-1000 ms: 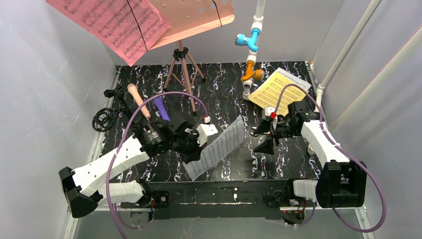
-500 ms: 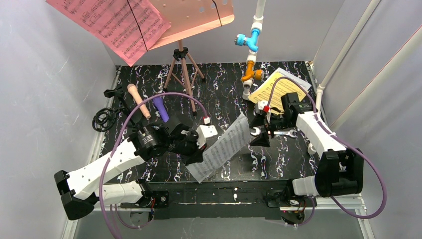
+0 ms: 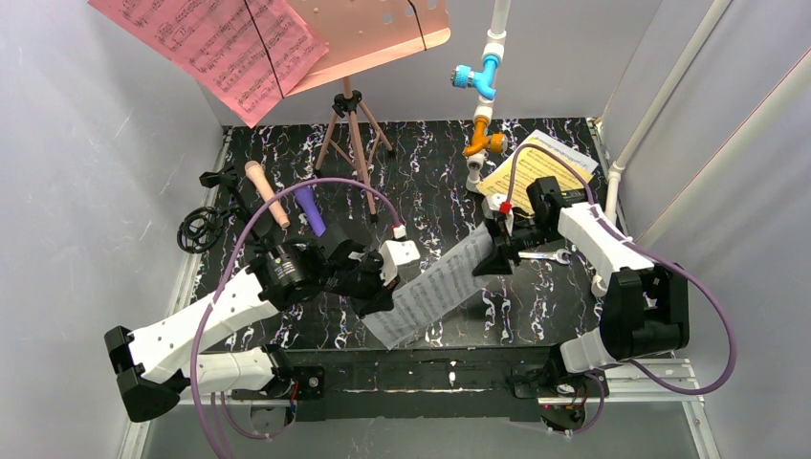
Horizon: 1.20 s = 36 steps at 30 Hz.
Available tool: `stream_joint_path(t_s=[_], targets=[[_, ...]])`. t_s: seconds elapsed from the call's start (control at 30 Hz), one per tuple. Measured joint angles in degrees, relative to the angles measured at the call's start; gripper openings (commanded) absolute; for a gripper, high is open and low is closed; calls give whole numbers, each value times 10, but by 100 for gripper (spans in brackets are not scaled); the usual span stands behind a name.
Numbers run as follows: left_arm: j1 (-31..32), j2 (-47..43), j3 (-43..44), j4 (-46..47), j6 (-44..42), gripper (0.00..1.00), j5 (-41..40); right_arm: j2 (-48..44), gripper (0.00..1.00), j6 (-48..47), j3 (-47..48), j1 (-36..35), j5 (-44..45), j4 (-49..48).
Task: Pack up the instrument practice props
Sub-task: Place the sheet music at the center of the board.
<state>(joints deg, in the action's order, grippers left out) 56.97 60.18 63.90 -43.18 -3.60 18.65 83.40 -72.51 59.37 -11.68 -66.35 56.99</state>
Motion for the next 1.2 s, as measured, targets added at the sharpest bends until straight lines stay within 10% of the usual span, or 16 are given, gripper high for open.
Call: stream_joint_path(t_s=[0.1,0.17,0.47,1.2], targets=[[2,-1,-12,12,0,0,-14,0,1,-2,2,0,-2,17],[2,-1,-22,17,2,3,-28,0,1,9,4,0,1,27],[2,-33,-78,70,41,96,-140,-77,1,178,34,38,132,-30],[2,-243,-176,130,89,100,-304,15,1,332,291,128,619,-107]])
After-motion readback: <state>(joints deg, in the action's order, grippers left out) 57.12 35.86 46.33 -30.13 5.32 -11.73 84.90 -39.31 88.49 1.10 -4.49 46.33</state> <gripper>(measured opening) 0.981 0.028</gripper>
